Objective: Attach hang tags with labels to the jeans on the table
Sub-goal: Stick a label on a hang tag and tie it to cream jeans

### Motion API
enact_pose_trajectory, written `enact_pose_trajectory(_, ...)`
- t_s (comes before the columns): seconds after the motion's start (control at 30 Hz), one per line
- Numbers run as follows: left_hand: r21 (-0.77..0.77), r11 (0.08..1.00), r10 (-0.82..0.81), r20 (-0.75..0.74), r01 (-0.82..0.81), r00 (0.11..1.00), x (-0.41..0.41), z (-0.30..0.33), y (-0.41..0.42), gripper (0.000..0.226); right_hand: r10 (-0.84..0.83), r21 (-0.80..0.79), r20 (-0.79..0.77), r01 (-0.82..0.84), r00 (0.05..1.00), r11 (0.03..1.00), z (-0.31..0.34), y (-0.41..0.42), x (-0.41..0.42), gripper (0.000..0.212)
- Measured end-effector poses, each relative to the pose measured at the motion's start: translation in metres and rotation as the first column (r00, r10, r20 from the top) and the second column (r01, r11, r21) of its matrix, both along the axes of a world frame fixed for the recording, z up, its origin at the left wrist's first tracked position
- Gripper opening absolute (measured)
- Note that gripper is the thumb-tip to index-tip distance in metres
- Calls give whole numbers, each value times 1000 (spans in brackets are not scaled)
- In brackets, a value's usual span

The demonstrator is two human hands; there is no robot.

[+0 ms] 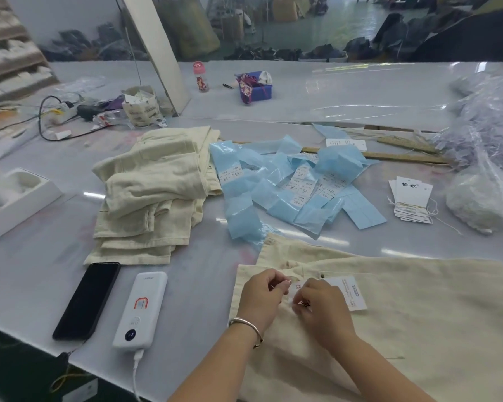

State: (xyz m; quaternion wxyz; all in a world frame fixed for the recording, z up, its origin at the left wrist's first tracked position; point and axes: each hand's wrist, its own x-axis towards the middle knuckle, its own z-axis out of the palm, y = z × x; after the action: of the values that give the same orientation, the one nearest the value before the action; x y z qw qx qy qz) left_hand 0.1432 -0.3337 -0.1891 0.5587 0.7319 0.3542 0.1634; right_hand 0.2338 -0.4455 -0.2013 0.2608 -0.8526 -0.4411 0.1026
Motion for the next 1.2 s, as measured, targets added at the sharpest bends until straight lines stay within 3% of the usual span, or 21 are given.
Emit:
enact_pose_trajectory(0.2,47,999,16,-19,-15,1000,-2,-1,0,11,67,-210,154,-34,986,977,-3,16,0,17)
enact_pose_trajectory(0.33,58,998,11,-46,-8,999,-1,1,1,16,101,-269,199,-44,975,962,1,25,2,19)
enact_pose_trajectory(0.43,53,999,2,-47,0,999,-1,3,2,16,16,-186,51,-7,999,982,4,25,7,18)
enact_pose_trajectory(0.57,41,999,-3,-45,5,999,1,7,4,21,-64,73,-269,87,961,994,11,21,10,23)
enact_pose_trajectory(0.67,50,998,-25,-52,28,998,2,9,8,21,-42,196,-494,158,868,968,18,20,11,28)
enact_pose_trajectory(0.77,65,996,-61,-66,66,996,2,11,9,21,0,245,-710,247,704,937,21,16,15,26)
enact_pose_trajectory(0.93,108,991,-69,-64,76,996,3,10,8,25,63,245,-805,235,590,940,27,12,17,17)
enact_pose_trajectory(1.2,158,980,-101,-143,124,985,5,14,7,25,141,251,-789,106,598,962,31,9,24,7)
